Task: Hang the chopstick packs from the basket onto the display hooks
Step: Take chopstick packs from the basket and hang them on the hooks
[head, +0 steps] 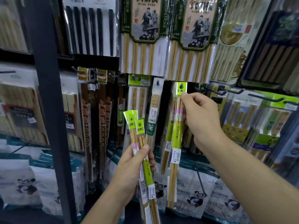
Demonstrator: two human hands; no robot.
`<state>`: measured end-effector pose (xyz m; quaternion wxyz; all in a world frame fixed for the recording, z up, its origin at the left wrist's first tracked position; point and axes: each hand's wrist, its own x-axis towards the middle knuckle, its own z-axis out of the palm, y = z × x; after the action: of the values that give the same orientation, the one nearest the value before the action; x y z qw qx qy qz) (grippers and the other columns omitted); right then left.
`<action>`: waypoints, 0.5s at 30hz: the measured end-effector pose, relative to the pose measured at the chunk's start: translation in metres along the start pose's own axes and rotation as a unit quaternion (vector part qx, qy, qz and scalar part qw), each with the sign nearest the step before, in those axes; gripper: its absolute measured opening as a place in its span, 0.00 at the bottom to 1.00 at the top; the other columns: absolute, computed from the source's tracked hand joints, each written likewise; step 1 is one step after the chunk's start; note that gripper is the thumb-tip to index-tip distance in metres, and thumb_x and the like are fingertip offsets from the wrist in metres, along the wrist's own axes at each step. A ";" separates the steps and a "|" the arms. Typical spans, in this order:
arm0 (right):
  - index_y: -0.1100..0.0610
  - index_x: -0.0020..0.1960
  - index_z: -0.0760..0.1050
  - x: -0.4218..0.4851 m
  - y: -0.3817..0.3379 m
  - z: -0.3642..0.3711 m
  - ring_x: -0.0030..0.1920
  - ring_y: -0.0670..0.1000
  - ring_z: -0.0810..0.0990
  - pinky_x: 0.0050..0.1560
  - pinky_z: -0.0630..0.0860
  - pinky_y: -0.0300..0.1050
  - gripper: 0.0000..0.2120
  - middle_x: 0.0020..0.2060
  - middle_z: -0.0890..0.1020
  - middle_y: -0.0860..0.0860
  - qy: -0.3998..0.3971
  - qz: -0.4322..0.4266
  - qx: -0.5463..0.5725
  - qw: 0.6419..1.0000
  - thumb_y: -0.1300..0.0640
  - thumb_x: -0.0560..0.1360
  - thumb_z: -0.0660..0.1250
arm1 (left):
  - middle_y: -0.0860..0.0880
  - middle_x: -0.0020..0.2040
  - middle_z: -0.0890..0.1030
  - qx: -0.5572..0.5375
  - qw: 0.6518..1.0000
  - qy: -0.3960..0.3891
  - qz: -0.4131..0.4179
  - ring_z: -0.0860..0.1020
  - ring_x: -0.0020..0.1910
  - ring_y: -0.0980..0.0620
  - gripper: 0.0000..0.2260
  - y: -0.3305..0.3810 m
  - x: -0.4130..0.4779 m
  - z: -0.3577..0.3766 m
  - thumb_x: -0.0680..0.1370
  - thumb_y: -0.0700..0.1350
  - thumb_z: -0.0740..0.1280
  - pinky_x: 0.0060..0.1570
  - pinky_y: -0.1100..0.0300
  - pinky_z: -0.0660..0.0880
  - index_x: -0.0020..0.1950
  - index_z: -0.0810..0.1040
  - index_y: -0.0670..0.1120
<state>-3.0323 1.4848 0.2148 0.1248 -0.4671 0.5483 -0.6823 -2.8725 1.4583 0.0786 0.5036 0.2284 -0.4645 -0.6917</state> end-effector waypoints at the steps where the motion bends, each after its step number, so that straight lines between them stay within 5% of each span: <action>1: 0.55 0.38 0.81 0.000 0.001 0.000 0.32 0.47 0.76 0.36 0.76 0.43 0.15 0.30 0.81 0.50 -0.002 0.003 -0.003 1.000 0.51 0.82 0.66 | 0.45 0.39 0.81 0.005 1.000 0.001 0.001 0.81 0.37 0.47 0.10 0.000 0.000 -0.001 0.73 0.53 0.72 0.38 0.55 0.81 0.46 0.84 0.47; 4: 0.55 0.38 0.82 0.000 0.006 -0.001 0.33 0.46 0.76 0.42 0.78 0.45 0.16 0.30 0.80 0.49 -0.001 0.011 -0.020 1.000 0.49 0.82 0.67 | 0.46 0.39 0.82 0.036 0.999 0.004 0.003 0.82 0.37 0.48 0.12 0.000 0.000 -0.002 0.73 0.55 0.71 0.39 0.53 0.82 0.49 0.83 0.48; 10: 0.52 0.38 0.80 -0.003 0.015 -0.003 0.31 0.42 0.75 0.37 0.74 0.34 0.16 0.30 0.80 0.45 0.010 -0.002 -0.064 0.998 0.46 0.81 0.67 | 0.44 0.37 0.81 0.041 0.999 -0.014 0.011 0.81 0.35 0.46 0.10 0.004 -0.003 0.001 0.73 0.54 0.72 0.38 0.56 0.81 0.49 0.83 0.51; 15: 0.54 0.43 0.76 -0.014 0.024 -0.003 0.31 0.40 0.73 0.34 0.72 0.37 0.08 0.33 0.77 0.45 0.029 0.000 -0.101 0.994 0.51 0.79 0.70 | 0.42 0.39 0.83 0.044 0.999 -0.017 0.012 0.83 0.36 0.43 0.12 0.005 -0.004 0.003 0.71 0.54 0.73 0.37 0.56 0.81 0.49 0.83 0.49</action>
<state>-3.0353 1.4881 0.1874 0.0608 -0.4572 0.6176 -0.6370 -2.8704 1.4626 0.0840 0.4934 0.2328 -0.5061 -0.6680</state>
